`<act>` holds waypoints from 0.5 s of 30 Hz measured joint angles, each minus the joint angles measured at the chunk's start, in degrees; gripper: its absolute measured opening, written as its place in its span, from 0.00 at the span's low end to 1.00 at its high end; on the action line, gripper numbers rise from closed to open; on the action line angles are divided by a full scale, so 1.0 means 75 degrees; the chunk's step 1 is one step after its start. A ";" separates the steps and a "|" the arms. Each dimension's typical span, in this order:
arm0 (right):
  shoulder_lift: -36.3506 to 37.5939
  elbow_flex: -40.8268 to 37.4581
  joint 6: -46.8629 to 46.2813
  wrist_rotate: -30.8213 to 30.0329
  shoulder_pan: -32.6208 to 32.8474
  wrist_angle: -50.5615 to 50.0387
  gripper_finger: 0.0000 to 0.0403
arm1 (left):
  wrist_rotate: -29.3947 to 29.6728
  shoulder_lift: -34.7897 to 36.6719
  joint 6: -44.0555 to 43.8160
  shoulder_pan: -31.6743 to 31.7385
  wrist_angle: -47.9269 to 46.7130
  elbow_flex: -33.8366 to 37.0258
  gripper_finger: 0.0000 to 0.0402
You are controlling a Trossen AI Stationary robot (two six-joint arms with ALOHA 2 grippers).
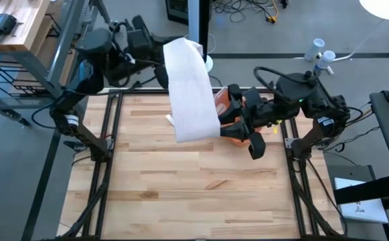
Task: Roll bandage
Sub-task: Roll the brown bandage
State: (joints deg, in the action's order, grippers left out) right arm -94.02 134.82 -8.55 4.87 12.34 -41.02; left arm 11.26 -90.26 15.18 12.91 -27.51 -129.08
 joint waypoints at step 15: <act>0.0383 0.0015 0.1837 -0.1190 0.0041 0.1380 0.22 | -0.1600 -0.0076 -0.0594 -0.0082 -0.2702 0.0044 0.00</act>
State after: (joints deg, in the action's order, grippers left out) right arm -91.15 134.93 5.23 -4.06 12.64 -30.67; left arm -0.75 -90.83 10.73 12.30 -47.77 -128.75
